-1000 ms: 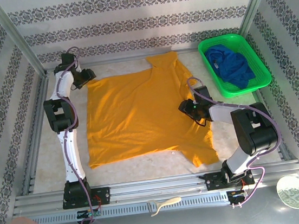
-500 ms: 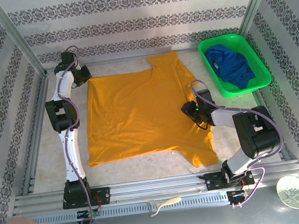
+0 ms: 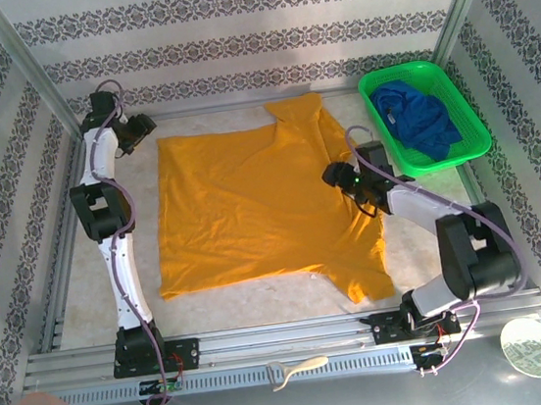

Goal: Fold the inside-out t-shirt

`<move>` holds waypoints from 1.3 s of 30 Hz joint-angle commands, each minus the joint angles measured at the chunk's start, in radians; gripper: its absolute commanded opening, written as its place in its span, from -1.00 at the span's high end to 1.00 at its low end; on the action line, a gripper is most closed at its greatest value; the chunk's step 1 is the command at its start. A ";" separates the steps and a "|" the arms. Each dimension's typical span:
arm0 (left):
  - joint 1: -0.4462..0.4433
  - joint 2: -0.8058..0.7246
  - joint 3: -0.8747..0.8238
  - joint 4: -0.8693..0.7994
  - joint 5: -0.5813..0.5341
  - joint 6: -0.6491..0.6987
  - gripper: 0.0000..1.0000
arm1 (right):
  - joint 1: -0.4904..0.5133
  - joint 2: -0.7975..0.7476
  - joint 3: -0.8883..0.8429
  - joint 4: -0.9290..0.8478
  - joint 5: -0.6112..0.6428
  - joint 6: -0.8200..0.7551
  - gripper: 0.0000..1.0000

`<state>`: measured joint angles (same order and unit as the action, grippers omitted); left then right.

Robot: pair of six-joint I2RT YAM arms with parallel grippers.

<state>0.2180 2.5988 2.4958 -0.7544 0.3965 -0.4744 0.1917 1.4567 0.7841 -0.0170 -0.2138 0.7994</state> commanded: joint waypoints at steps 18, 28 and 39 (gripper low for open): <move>-0.088 -1.396 -1.601 0.296 0.147 -0.096 -0.66 | 0.009 -0.420 -0.079 -0.382 -0.078 -0.118 -0.50; -0.197 -2.007 -1.966 0.024 -0.037 -0.297 -0.62 | 0.360 -0.744 -0.247 -0.675 0.205 0.071 -0.25; -0.241 -2.064 -2.083 -0.040 -0.261 -0.461 -0.21 | 0.612 -0.684 -0.168 -0.761 0.431 0.037 -0.22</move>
<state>-0.0128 0.5262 0.4431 -0.7238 0.2291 -0.8764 0.7631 0.7437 0.5632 -0.7383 0.1055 0.8616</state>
